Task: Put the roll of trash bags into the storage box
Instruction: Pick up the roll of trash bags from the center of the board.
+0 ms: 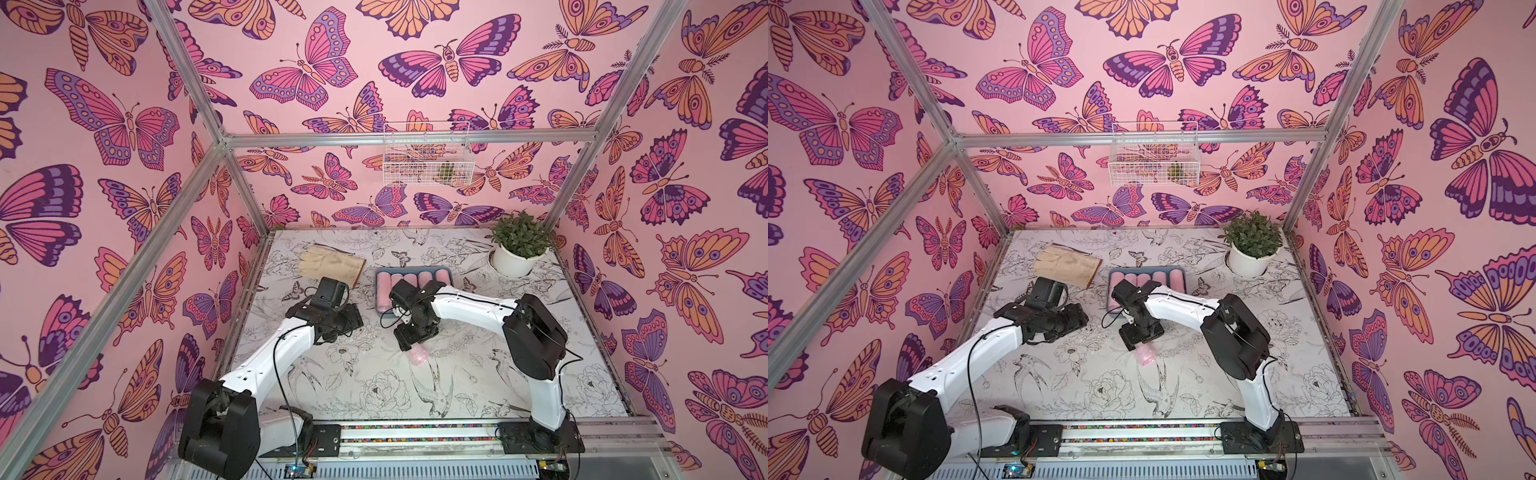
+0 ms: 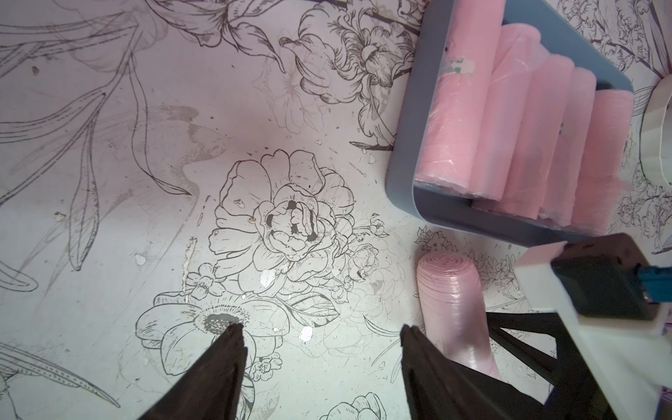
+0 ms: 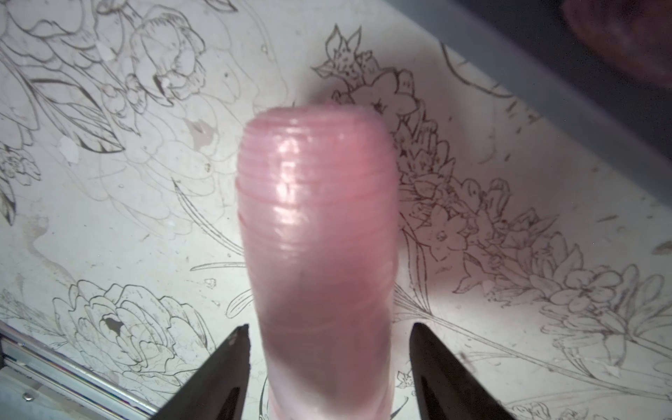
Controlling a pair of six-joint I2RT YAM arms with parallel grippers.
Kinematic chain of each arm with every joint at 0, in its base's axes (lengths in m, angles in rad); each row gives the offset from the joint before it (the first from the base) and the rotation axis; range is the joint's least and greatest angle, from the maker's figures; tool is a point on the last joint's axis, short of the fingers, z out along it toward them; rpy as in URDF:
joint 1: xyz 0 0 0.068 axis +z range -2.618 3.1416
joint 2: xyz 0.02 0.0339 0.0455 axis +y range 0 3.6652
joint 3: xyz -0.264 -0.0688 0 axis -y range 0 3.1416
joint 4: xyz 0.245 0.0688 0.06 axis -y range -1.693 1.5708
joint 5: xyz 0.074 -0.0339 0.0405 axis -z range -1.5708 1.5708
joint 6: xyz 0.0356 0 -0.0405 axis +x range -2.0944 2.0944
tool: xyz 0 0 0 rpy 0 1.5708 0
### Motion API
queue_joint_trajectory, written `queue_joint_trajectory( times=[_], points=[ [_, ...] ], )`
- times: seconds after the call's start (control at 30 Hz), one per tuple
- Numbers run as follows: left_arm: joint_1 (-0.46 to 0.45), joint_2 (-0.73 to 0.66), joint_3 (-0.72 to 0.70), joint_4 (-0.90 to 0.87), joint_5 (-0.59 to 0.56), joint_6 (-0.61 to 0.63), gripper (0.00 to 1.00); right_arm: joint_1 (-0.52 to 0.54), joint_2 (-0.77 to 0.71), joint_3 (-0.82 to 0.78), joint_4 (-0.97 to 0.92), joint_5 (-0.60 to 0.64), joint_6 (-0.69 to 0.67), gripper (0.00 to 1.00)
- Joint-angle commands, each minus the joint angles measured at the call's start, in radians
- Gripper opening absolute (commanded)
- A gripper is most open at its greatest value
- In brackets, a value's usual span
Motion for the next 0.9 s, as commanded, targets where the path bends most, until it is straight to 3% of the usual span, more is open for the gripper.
queue_joint_trajectory(
  times=[0.0,0.33,0.63,0.87],
  points=[
    [0.011,0.004,0.001,-0.007,0.0,-0.004,0.72,0.003,0.023,-0.017,0.01,0.006,0.019,0.73],
    [0.013,0.005,0.005,-0.008,0.005,-0.004,0.72,0.021,0.041,-0.016,0.016,0.033,0.011,0.7],
    [0.013,0.034,0.005,-0.008,0.006,-0.006,0.72,0.03,0.039,-0.013,0.011,0.05,0.007,0.57],
    [0.014,0.034,0.005,-0.008,0.008,-0.007,0.72,0.029,0.024,-0.008,0.021,0.029,0.011,0.55]
  ],
)
